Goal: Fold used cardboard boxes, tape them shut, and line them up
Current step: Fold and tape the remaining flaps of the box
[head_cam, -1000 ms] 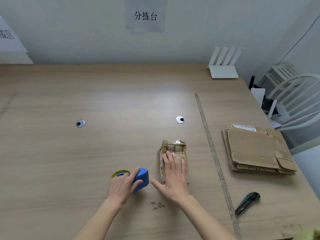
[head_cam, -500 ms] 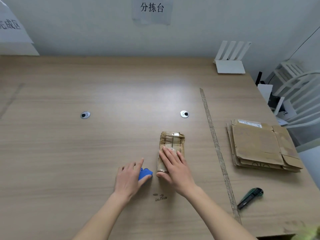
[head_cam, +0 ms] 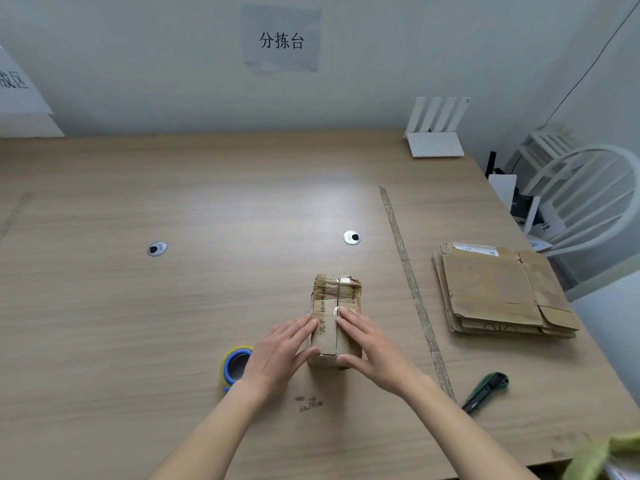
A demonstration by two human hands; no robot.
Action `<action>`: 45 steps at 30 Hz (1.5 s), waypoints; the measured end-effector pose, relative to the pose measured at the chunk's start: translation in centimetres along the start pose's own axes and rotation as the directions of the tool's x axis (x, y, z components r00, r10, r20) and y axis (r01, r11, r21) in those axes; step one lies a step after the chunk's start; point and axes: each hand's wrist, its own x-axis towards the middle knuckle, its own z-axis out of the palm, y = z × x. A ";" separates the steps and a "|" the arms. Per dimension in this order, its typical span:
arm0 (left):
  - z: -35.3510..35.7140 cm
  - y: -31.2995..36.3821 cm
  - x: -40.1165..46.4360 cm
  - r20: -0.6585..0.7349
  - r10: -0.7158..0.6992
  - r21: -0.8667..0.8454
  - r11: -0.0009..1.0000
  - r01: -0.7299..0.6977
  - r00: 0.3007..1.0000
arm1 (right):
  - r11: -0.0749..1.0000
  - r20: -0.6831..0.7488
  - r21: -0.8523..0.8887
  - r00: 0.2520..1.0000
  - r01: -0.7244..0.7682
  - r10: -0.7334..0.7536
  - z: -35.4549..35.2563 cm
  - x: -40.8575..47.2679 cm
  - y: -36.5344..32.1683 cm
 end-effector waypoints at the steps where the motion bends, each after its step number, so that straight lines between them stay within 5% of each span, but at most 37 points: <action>1: -0.2 0.0 0.2 0.002 0.015 0.008 1.000 -0.015 1.000 | 0.999 -0.010 -0.037 1.000 -0.002 0.002 0.2 -0.4 0.2; 8: 0.1 1.2 1.7 0.029 0.157 -0.057 0.986 -0.155 0.987 | 0.968 -0.127 -0.249 0.991 0.000 -0.033 2.5 -0.6 0.2; 14: 0.5 0.7 1.9 0.024 0.218 -0.040 0.975 -0.217 0.976 | 0.977 0.070 -0.190 0.994 0.098 -0.086 0.4 -0.5 1.6; 18: 0.8 0.2 2.1 0.021 0.287 -0.038 0.957 -0.286 0.958 | 0.964 0.077 -0.223 0.988 0.149 -0.135 0.1 -0.3 3.0; 26: 0.7 -0.4 2.1 0.072 0.205 -0.211 0.960 -0.186 0.976 | 0.924 0.052 -0.304 0.973 0.231 -0.226 -1.2 1.0 3.6; 31: 0.5 -1.6 3.6 0.129 0.287 -0.201 0.945 -0.258 0.949 | 0.887 0.010 -0.387 0.963 0.252 -0.270 -2.7 1.6 3.1; 38: -0.8 -0.9 3.7 0.096 0.005 -0.188 0.982 0.013 0.995 | 0.884 -0.172 -0.468 0.980 0.008 -0.100 -1.6 2.5 0.9; 42: -1.3 -0.2 3.2 0.256 -0.157 -0.199 0.957 0.211 0.954 | 0.896 -0.217 -0.384 0.965 -0.223 0.147 0.5 3.3 -1.2; 45: -1.8 -0.2 3.9 0.308 -0.191 -0.140 0.960 0.243 0.932 | 0.902 -0.229 -0.372 0.963 -0.219 0.140 -0.3 3.9 -1.7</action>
